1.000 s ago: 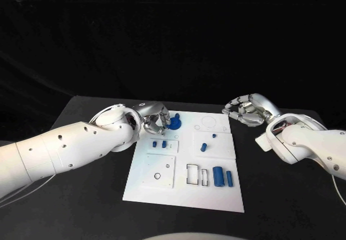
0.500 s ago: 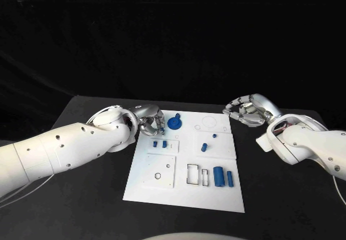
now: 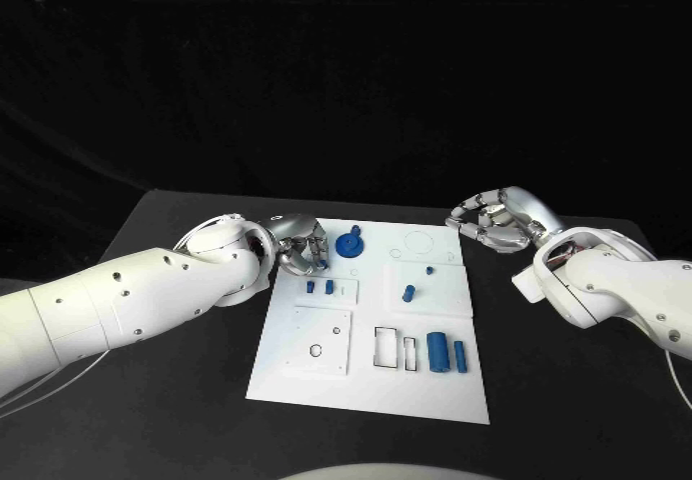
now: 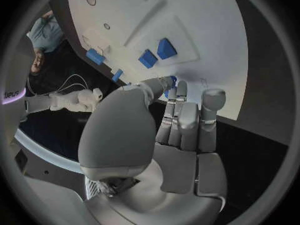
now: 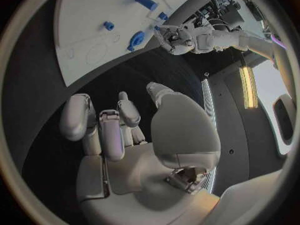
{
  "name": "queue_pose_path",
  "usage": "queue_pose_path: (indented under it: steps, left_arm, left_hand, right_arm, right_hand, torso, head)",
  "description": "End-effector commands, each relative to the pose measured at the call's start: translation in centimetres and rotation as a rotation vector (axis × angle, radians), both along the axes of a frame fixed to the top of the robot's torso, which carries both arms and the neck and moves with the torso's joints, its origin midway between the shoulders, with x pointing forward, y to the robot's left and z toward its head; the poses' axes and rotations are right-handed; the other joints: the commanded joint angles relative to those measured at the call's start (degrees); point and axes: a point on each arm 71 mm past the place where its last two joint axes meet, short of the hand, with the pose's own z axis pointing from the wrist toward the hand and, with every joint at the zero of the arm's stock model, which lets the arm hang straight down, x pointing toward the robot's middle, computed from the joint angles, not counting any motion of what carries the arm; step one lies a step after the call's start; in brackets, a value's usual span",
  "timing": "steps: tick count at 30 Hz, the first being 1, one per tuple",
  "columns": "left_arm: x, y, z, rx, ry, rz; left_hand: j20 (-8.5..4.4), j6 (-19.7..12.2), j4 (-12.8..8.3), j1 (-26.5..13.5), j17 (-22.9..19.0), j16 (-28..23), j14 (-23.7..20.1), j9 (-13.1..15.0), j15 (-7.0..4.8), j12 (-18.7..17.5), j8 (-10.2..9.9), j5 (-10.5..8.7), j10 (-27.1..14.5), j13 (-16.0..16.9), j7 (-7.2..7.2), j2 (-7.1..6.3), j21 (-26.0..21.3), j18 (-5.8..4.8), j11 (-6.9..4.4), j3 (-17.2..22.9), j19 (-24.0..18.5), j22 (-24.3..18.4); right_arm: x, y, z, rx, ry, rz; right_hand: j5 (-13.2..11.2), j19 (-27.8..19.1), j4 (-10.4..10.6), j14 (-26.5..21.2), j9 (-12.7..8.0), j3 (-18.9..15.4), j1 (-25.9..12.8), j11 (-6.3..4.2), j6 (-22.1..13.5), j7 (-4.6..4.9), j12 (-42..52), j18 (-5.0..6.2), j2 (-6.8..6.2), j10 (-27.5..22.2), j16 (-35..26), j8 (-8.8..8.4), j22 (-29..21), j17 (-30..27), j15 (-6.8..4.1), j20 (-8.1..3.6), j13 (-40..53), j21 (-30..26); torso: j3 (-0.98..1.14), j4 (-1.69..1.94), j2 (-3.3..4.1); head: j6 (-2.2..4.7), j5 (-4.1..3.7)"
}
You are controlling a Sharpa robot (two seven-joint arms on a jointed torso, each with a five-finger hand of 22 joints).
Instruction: Assemble the parts on the task board
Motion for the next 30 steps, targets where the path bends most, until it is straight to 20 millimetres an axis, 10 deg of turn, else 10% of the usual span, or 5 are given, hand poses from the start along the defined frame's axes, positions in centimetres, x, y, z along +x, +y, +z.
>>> queue_pose_path:
  steps: [1,30]
  left_arm:
    - [-0.09,-0.21,-0.14,-0.001,0.019,-0.007]
    - [-0.01,-0.76,-0.65,0.019,0.047,0.009]
  left_hand:
    - [-0.06,0.38,-0.07,-0.75,-0.07,-0.03,0.32,0.01,-0.09,-0.18,-0.23,-0.21,0.36,0.04,-0.05,0.01,0.18,-0.80,0.18,-0.35,0.30,-0.01]
    - [-0.09,0.40,-0.11,-0.77,0.15,0.02,0.43,-0.01,-0.13,-0.41,-0.35,-0.20,0.47,0.04,-0.11,0.07,0.14,-0.78,0.13,-0.30,0.28,-0.05]
  right_arm:
    - [-0.03,0.13,-0.01,-0.002,-0.005,0.009]
    - [-0.03,0.11,-0.11,-0.003,-0.001,0.007]
  right_hand:
    - [0.25,-0.43,-0.10,2.57,-0.05,-0.30,0.25,0.08,-0.22,0.00,-0.19,1.02,0.11,-0.39,-0.17,0.39,-0.05,0.59,-0.45,-0.12,-0.03,-0.13]
    - [0.27,-0.43,-0.07,2.55,-0.05,-0.53,0.30,0.06,-0.17,-0.03,-0.30,1.03,0.27,-0.46,-0.24,0.51,-0.07,0.53,-0.48,-0.14,-0.19,-0.22]
  torso:
    - [-0.02,0.06,-0.02]
    - [-0.01,0.02,-0.04]
  head:
    - [-0.03,0.01]
    - [-0.21,-0.08]
